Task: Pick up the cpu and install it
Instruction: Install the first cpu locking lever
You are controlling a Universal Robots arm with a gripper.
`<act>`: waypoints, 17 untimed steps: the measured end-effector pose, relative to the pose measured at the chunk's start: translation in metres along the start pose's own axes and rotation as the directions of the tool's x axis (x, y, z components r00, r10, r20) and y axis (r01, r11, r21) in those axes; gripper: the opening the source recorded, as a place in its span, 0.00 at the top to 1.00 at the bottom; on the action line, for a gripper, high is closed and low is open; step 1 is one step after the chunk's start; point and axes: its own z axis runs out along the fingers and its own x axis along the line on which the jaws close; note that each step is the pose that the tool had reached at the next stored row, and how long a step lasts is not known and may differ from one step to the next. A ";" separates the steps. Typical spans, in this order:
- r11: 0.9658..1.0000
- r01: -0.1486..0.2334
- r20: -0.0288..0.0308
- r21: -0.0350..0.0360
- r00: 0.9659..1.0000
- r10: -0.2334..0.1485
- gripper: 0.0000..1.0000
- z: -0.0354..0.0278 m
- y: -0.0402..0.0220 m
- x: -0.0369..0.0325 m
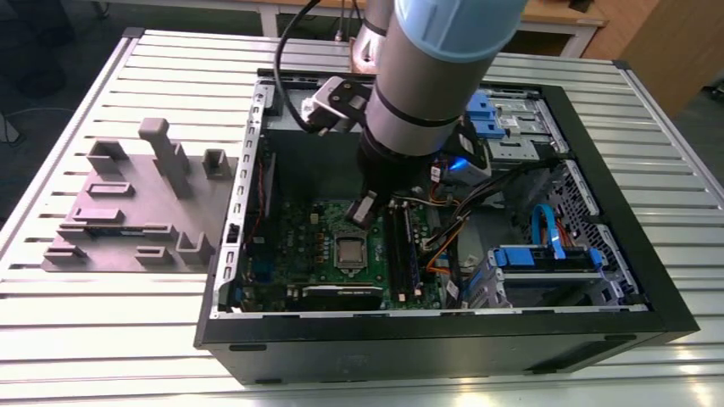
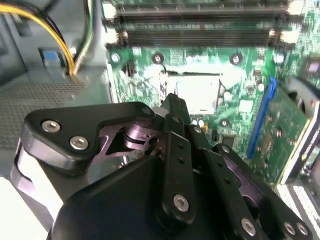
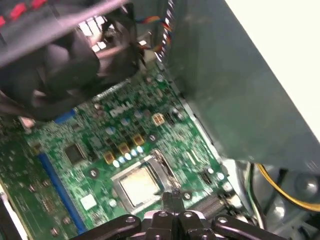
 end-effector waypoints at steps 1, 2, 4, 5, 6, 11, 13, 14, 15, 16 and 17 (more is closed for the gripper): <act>1.000 0.001 0.009 -0.006 1.000 -0.001 0.90 -0.0002 -0.0028 -0.0018; 1.000 0.002 0.018 -0.012 1.000 -0.002 0.90 -0.0005 -0.0054 -0.0035; 1.000 0.003 0.028 -0.018 1.000 -0.003 0.90 -0.0002 -0.0080 -0.0065; 1.000 0.003 0.030 -0.020 1.000 -0.003 0.90 0.0001 -0.0087 -0.0079; 1.000 0.004 0.031 -0.020 1.000 -0.003 0.90 0.0003 -0.0094 -0.0093; 1.000 0.004 0.031 -0.020 1.000 -0.003 0.90 0.0031 -0.0096 -0.0200; 1.000 0.003 0.031 -0.020 1.000 -0.003 0.90 0.0039 -0.0089 -0.0240; 1.000 0.004 0.031 -0.020 1.000 -0.003 0.90 0.0050 -0.0079 -0.0280; 1.000 0.004 0.031 -0.020 1.000 -0.003 0.90 0.0057 -0.0073 -0.0299; 1.000 0.004 0.031 -0.020 1.000 -0.003 0.90 0.0066 -0.0068 -0.0315; 1.000 0.004 0.031 -0.020 1.000 -0.003 0.90 0.0073 -0.0063 -0.0330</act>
